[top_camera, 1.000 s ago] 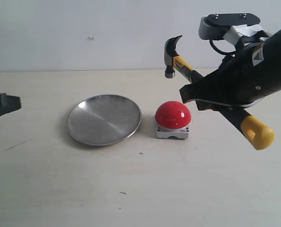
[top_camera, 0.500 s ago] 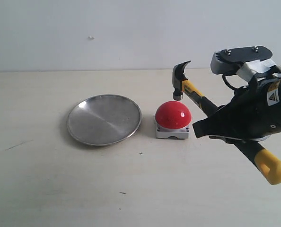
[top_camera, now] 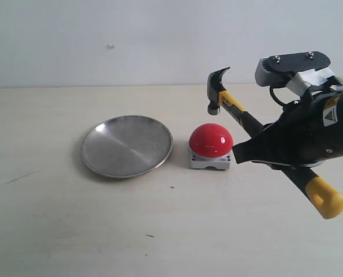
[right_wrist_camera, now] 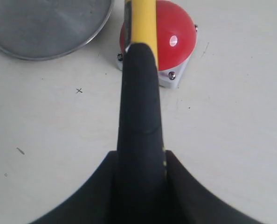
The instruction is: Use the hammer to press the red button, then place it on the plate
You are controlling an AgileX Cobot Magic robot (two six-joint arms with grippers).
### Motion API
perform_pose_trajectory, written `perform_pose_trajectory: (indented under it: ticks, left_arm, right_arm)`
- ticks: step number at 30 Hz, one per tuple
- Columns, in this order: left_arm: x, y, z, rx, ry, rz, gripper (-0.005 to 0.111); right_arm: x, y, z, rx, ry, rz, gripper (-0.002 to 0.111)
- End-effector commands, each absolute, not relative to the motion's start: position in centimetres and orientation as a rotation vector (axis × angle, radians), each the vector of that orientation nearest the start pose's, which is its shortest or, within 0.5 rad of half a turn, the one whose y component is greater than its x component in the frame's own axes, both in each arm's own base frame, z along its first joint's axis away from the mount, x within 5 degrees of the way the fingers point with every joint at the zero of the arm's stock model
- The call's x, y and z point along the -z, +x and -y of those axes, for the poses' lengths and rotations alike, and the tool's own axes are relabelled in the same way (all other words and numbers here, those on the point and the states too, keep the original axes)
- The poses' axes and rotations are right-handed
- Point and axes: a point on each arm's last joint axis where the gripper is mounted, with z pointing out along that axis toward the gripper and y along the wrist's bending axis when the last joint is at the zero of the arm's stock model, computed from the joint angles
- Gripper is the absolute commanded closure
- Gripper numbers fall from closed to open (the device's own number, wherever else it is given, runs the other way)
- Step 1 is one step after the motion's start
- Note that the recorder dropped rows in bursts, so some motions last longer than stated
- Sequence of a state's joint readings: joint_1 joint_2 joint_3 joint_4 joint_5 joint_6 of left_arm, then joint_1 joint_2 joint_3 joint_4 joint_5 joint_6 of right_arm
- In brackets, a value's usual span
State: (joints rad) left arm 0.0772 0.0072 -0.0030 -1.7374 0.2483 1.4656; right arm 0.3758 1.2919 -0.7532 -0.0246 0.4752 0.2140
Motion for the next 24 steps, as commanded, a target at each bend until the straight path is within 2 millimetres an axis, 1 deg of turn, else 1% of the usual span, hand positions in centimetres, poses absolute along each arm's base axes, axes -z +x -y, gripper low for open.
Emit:
perform_pose_trajectory:
  ticks: [1,4,6,9,16,19,21,24]
  left_arm:
    - [-21.6,5.5,1.8,0.347,-0.06,-1.46,0.107]
    - [-21.6,5.5,1.8,0.347,-0.06,-1.46,0.107]
    - [-21.6,5.5,1.8,0.347,-0.06,-1.46,0.107]
    - [-21.6,5.5,1.8,0.347,-0.06,-1.46,0.107]
    - [-21.6,5.5,1.8,0.347,-0.06,-1.46,0.107]
    - [-21.6,5.5,1.8,0.347,-0.06,-1.46,0.107]
    - [-21.6,5.5,1.8,0.347,-0.06,-1.46,0.107]
    - [-21.6,5.5,1.8,0.347,-0.06,-1.46,0.107]
  right_arm:
    - [-24.5,24.5,-9.4,-0.239,-0.22,-2.419,0.108]
    - [-23.9,24.8,-9.5,-0.269,-0.175,-2.39,0.108]
    - [-23.5,24.6,-9.5,-0.282,-0.159,-2.374,0.108]
    - [-22.7,24.3,-9.3,-0.276,-0.161,-2.394,0.108]
    - [-22.7,24.3,-9.4,-0.278,-0.16,-2.387,0.108]
    - [-23.3,24.6,-9.5,-0.296,-0.162,-2.323,0.108]
    - [-24.3,24.9,-9.6,-0.311,-0.158,-2.272,0.108]
    - [-26.4,25.0,-9.6,-0.323,-0.158,-2.214,0.108]
